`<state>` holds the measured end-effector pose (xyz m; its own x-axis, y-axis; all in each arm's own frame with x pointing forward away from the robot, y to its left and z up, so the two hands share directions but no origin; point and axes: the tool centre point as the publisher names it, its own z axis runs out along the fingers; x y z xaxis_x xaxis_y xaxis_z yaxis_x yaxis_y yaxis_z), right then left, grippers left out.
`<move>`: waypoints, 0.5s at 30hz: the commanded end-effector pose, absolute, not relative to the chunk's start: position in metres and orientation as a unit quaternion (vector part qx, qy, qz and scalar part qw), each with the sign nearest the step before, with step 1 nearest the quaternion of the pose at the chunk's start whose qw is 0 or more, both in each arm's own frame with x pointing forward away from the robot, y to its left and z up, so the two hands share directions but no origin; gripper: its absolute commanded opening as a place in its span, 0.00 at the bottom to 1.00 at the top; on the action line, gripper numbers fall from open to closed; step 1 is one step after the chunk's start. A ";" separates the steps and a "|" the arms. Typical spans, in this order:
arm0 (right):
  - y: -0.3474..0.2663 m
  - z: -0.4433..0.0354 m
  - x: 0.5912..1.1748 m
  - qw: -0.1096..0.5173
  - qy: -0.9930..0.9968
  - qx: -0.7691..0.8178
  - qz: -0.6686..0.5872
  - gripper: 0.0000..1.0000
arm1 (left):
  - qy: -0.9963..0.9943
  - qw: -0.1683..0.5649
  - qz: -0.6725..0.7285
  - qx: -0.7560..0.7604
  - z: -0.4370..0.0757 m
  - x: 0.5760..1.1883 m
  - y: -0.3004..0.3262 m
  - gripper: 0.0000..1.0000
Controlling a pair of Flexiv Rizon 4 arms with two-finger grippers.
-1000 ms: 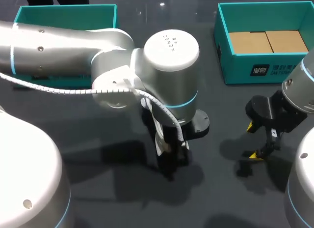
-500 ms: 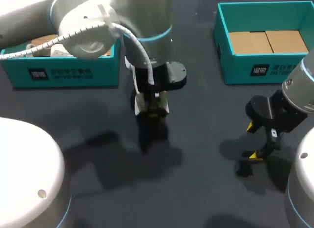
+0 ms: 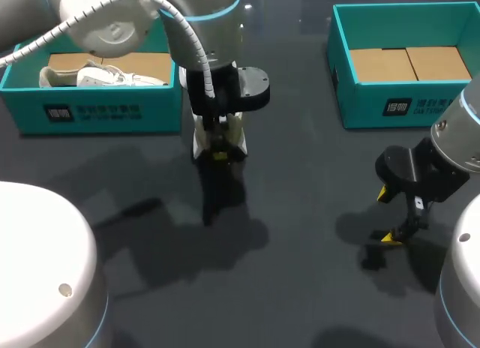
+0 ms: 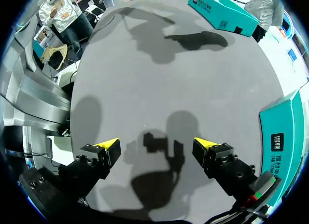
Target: Take the shoe out of the shoebox, open the shoe tongue, remove and reinsert the insole, then place the shoe into the shoebox
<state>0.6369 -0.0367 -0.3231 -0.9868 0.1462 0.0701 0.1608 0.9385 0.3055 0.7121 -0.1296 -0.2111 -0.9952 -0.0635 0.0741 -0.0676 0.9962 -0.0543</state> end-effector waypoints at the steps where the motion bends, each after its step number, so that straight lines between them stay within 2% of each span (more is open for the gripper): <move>1: -0.037 -0.323 0.636 0.022 -0.984 -0.078 -0.157 1.00 | -0.998 0.045 0.037 0.021 -0.192 0.751 -0.094 0.00; 6: -0.037 -0.323 0.636 0.022 -0.984 -0.078 -0.157 1.00 | -0.997 0.061 0.043 0.012 -0.176 0.801 -0.040 0.00; 12: -0.037 -0.323 0.636 0.022 -0.984 -0.078 -0.157 1.00 | -0.999 0.029 0.010 0.030 -0.162 0.850 0.013 0.00; 15: -0.037 -0.323 0.636 0.022 -0.984 -0.078 -0.157 1.00 | -0.999 0.029 0.010 0.030 -0.162 0.850 0.013 0.00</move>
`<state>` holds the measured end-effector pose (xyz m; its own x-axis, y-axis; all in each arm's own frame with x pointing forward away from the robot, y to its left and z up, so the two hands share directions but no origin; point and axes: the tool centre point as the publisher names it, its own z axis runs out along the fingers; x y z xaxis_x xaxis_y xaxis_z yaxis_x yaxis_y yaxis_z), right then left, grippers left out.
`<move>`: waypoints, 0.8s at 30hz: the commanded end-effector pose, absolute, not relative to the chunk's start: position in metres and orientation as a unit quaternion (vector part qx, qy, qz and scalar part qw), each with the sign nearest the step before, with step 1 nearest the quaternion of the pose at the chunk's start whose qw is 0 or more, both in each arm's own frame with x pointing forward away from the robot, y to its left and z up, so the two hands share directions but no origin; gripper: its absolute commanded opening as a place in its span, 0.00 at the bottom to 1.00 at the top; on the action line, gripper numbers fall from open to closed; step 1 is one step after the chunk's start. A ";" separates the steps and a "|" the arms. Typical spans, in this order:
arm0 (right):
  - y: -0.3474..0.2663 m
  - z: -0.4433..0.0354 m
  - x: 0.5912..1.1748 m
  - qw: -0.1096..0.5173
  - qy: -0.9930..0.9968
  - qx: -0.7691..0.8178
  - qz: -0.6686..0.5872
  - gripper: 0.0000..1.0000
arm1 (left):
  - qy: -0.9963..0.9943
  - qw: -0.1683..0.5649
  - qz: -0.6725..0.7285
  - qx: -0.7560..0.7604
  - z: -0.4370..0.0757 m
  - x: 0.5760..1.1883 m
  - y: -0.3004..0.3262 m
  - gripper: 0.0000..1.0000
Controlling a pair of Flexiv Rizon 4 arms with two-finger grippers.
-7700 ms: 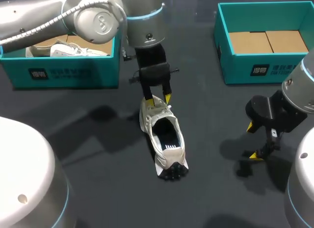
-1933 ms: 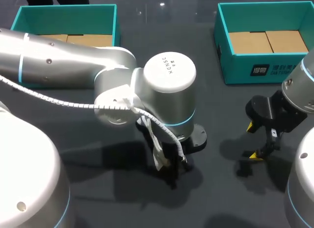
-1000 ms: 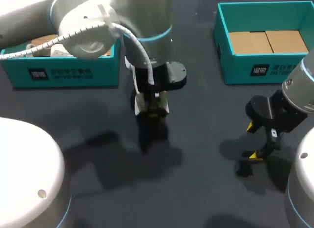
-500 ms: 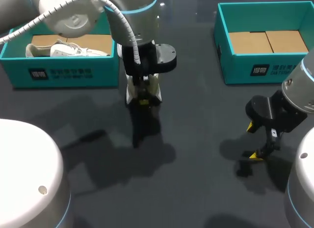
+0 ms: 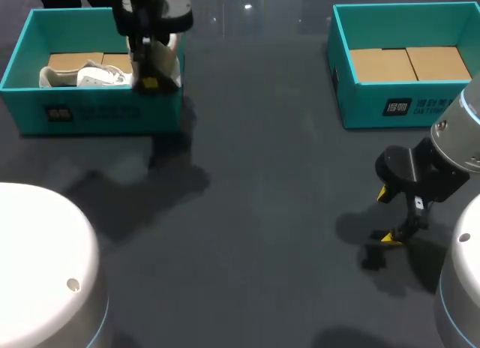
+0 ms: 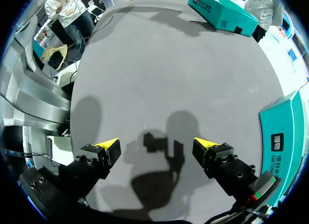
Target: Take the shoe out of the shoebox, open the shoe tongue, remove and reinsert the insole, then place the shoe into the shoebox
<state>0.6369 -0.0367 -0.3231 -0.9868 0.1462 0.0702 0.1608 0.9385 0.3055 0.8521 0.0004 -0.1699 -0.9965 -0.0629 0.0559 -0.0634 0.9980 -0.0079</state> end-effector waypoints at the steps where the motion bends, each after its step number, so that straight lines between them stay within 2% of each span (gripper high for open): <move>1: -0.037 -0.323 0.636 0.022 -0.984 -0.078 -0.157 1.00 | -0.999 0.029 0.010 0.030 -0.162 0.850 0.013 0.00; 10: -0.037 -0.323 0.636 0.022 -0.984 -0.078 -0.157 1.00 | -0.999 0.036 0.011 0.027 -0.162 0.855 0.017 0.00; 15: -0.037 -0.323 0.636 0.022 -0.984 -0.078 -0.157 1.00 | -0.999 0.033 -0.007 0.013 -0.154 0.895 0.058 0.00; 20: -0.037 -0.323 0.636 0.022 -0.984 -0.078 -0.157 1.00 | -0.997 0.069 0.012 0.032 -0.144 0.938 0.107 0.00; 24: -0.037 -0.323 0.636 0.022 -0.984 -0.078 -0.157 1.00 | -0.998 0.054 0.005 0.038 -0.133 0.963 0.140 0.00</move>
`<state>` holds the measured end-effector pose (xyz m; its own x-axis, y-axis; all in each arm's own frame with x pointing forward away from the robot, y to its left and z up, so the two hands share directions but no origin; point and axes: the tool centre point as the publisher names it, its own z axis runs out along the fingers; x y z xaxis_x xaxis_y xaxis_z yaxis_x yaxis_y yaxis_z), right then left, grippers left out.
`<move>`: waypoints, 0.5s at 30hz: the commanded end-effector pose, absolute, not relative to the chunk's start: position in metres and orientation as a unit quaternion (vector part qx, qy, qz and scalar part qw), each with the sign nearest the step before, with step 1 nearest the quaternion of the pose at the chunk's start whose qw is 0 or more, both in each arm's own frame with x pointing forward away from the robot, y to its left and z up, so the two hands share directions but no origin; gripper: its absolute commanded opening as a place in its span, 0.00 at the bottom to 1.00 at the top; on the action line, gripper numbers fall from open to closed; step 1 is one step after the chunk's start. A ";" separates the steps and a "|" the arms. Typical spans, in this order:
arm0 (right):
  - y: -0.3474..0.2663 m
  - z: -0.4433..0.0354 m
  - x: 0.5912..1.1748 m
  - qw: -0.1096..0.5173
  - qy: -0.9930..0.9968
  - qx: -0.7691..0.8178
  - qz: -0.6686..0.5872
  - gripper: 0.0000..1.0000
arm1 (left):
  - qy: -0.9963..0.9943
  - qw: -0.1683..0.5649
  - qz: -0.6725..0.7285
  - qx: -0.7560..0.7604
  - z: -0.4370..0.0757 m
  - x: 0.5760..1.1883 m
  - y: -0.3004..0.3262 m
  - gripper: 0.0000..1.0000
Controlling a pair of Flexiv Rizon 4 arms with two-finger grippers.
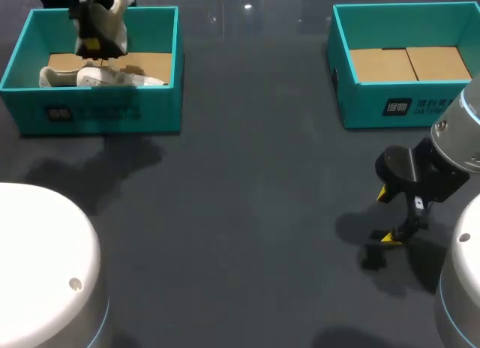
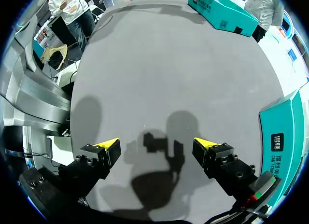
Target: Take the shoe out of the shoebox, open the shoe tongue, remove and reinsert the insole, then place the shoe into the shoebox
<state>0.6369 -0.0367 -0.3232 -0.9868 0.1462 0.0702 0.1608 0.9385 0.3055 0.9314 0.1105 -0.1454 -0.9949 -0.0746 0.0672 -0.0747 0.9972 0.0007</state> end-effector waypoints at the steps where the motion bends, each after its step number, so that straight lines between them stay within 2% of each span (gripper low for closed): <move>1: -0.037 -0.323 0.636 0.022 -0.984 -0.078 -0.157 1.00 | -0.997 0.059 0.014 0.044 -0.130 0.969 0.148 0.00; 13: -0.037 -0.323 0.636 0.022 -0.984 -0.078 -0.157 1.00 | -0.997 0.059 0.014 0.044 -0.130 0.969 0.148 0.00; 15: -0.037 -0.323 0.636 0.022 -0.984 -0.078 -0.157 1.00 | -0.997 0.073 0.021 0.027 -0.137 0.984 0.153 0.00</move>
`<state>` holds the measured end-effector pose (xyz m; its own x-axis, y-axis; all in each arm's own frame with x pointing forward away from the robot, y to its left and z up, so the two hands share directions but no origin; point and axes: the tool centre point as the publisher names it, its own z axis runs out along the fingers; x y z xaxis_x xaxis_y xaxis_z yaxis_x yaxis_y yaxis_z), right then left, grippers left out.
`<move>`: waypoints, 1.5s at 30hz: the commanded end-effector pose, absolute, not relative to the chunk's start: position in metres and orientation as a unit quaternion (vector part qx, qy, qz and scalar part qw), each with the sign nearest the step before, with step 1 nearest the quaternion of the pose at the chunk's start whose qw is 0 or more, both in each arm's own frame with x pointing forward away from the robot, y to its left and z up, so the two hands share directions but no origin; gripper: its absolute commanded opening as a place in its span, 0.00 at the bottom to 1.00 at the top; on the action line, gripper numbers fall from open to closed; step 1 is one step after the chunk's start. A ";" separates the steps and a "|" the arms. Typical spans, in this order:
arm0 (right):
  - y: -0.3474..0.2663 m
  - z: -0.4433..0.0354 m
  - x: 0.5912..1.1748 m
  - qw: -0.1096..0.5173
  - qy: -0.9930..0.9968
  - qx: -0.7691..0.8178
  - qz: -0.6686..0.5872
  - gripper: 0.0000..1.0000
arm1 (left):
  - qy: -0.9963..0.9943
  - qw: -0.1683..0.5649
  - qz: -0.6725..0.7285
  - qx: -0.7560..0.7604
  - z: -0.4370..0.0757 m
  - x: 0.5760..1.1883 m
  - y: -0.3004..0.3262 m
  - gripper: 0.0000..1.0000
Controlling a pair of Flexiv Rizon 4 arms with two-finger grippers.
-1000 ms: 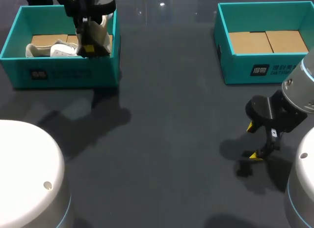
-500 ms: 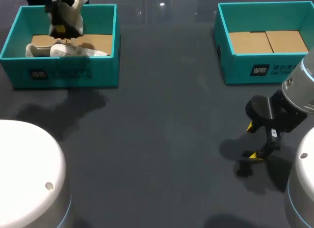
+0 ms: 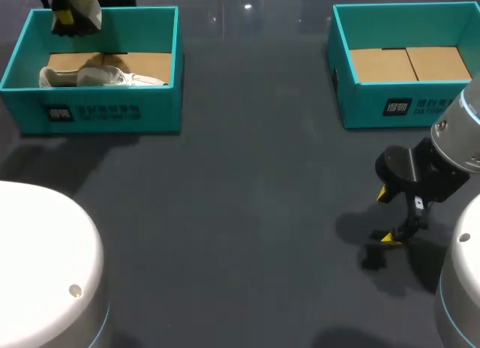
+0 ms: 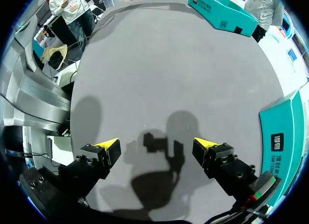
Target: Take the shoe out of the shoebox, open the shoe tongue, remove and reinsert the insole, then place the shoe into the shoebox
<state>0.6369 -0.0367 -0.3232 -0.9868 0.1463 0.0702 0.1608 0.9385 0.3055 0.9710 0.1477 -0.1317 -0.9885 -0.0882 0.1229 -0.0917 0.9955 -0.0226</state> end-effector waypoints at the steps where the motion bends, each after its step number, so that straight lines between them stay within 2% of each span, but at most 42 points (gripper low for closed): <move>1: -0.037 -0.323 0.636 0.022 -0.984 -0.078 -0.157 1.00 | -0.996 0.080 0.019 0.028 -0.138 0.992 0.159 0.00; 12: -0.037 -0.323 0.636 0.022 -0.984 -0.078 -0.157 1.00 | -0.995 0.093 -0.021 0.002 -0.142 1.072 0.231 0.00; 25: -0.037 -0.323 0.636 0.022 -0.984 -0.078 -0.157 1.00 | -0.994 0.107 -0.005 -0.016 -0.147 1.082 0.237 0.00; 33: -0.037 -0.323 0.636 0.022 -0.984 -0.078 -0.157 1.00 | -0.971 0.070 -0.021 -0.229 -0.163 1.104 0.271 0.00; 37: -0.037 -0.323 0.636 0.022 -0.984 -0.078 -0.157 1.00 | -0.916 -0.001 -0.077 -0.394 -0.169 1.099 0.289 0.00; 45: -0.037 -0.323 0.636 0.022 -0.984 -0.078 -0.157 1.00 | -0.912 -0.012 -0.099 -0.398 -0.171 1.100 0.292 0.00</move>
